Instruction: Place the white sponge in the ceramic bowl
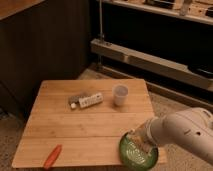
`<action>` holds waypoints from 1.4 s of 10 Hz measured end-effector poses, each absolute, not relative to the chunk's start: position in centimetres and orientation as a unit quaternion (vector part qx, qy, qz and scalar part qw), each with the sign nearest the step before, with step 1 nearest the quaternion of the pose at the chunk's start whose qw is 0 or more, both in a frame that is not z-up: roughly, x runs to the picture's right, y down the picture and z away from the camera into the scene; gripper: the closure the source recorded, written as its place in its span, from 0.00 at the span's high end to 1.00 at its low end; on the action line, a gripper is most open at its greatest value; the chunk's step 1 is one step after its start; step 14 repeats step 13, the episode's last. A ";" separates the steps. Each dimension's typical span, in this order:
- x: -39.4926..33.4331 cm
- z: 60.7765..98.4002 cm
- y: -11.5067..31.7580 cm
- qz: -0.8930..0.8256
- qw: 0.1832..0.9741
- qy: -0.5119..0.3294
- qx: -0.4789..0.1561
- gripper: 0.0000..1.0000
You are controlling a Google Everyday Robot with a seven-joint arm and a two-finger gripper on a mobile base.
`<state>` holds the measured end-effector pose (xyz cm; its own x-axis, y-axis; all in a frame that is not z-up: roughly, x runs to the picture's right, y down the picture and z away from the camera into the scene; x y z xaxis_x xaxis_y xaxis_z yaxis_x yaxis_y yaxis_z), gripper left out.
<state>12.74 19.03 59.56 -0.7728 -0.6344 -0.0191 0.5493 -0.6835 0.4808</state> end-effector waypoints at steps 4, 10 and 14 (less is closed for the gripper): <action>12.8 59.0 19.1 -0.915 0.320 -0.228 0.091 0.41; 12.7 58.9 19.0 -0.914 0.323 -0.226 0.091 0.55; 12.8 58.7 19.1 -0.914 0.323 -0.226 0.092 0.55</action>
